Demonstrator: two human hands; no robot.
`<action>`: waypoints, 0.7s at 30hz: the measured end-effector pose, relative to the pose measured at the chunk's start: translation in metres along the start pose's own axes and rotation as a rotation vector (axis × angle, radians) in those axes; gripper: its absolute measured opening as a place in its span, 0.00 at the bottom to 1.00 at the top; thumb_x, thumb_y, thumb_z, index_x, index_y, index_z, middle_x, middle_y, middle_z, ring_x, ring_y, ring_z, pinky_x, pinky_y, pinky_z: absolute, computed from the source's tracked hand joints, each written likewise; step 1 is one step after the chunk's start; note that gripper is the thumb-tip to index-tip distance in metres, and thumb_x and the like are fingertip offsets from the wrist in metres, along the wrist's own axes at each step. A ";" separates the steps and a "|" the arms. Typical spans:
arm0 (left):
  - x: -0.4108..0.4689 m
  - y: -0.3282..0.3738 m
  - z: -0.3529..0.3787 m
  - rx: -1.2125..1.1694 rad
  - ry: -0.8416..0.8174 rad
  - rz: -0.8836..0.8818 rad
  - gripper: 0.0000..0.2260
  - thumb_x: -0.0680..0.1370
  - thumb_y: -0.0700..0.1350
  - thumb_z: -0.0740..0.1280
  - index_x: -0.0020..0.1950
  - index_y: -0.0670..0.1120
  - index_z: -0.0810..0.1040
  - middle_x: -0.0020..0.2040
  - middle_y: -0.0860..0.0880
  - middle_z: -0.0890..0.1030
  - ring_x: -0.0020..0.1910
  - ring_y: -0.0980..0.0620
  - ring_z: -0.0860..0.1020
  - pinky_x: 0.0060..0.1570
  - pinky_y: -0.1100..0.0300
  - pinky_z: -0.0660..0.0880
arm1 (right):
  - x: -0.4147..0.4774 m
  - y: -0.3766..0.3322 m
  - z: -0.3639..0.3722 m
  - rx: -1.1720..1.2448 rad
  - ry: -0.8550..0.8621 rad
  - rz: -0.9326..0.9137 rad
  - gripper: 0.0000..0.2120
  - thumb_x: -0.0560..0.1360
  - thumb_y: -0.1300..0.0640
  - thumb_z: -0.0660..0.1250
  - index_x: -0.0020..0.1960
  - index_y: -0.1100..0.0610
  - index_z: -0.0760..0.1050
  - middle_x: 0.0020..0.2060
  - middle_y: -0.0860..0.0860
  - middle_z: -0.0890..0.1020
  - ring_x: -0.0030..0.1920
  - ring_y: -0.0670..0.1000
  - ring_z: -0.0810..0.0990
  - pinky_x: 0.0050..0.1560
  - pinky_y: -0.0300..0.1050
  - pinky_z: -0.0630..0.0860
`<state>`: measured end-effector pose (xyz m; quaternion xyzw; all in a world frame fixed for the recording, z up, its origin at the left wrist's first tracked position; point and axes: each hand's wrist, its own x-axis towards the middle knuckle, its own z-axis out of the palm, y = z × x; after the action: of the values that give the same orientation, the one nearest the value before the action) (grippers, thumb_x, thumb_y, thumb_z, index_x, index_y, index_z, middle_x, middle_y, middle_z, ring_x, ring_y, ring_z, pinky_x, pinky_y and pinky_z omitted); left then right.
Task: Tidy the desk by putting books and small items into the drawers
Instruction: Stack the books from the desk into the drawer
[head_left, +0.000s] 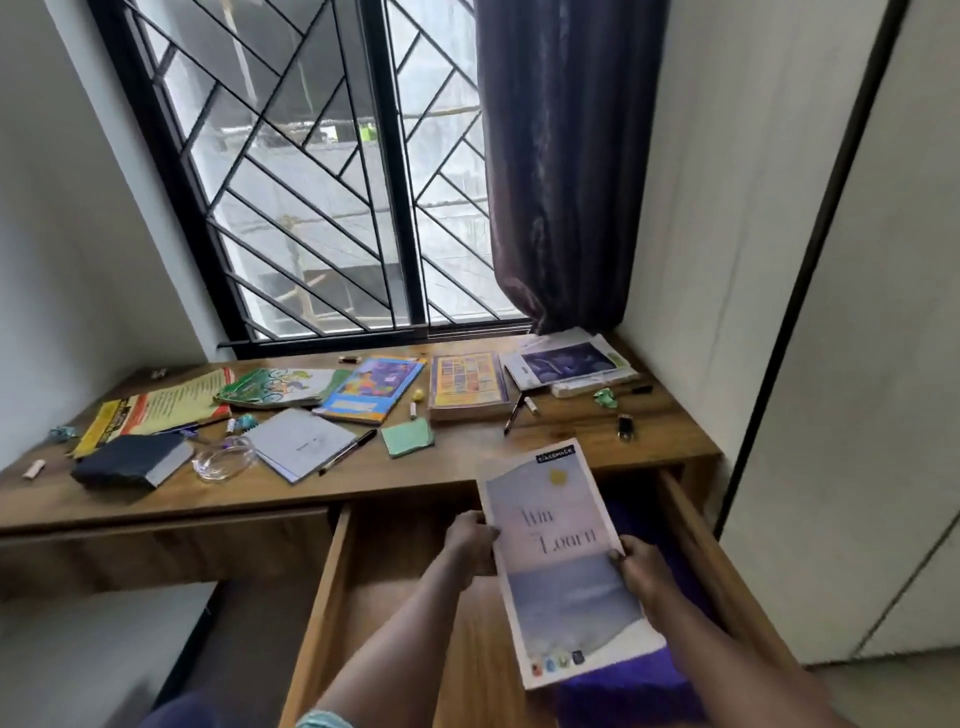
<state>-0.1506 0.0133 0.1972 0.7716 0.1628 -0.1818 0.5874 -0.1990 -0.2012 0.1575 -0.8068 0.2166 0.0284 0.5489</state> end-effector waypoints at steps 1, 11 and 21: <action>0.003 -0.012 0.008 0.017 -0.051 -0.039 0.12 0.79 0.36 0.61 0.62 0.40 0.72 0.56 0.39 0.80 0.50 0.43 0.82 0.36 0.50 0.81 | 0.001 0.013 -0.002 -0.030 -0.005 0.041 0.08 0.76 0.67 0.61 0.50 0.64 0.79 0.47 0.61 0.82 0.49 0.61 0.80 0.43 0.45 0.71; 0.039 -0.061 0.091 0.286 -0.292 -0.110 0.19 0.77 0.30 0.62 0.68 0.35 0.68 0.55 0.42 0.76 0.50 0.48 0.74 0.38 0.62 0.71 | 0.025 0.089 -0.025 -0.164 0.057 0.260 0.11 0.76 0.67 0.62 0.55 0.70 0.77 0.52 0.66 0.81 0.52 0.61 0.79 0.45 0.46 0.70; 0.079 -0.053 0.135 0.224 -0.193 -0.041 0.17 0.77 0.30 0.56 0.63 0.43 0.70 0.63 0.39 0.75 0.55 0.49 0.75 0.46 0.65 0.72 | 0.067 0.061 -0.022 -0.370 0.225 0.308 0.15 0.79 0.63 0.58 0.63 0.67 0.71 0.62 0.64 0.76 0.64 0.62 0.74 0.59 0.49 0.72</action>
<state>-0.1174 -0.1007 0.0815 0.8080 0.1000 -0.2838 0.5066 -0.1655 -0.2610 0.0936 -0.8491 0.3877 0.0610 0.3537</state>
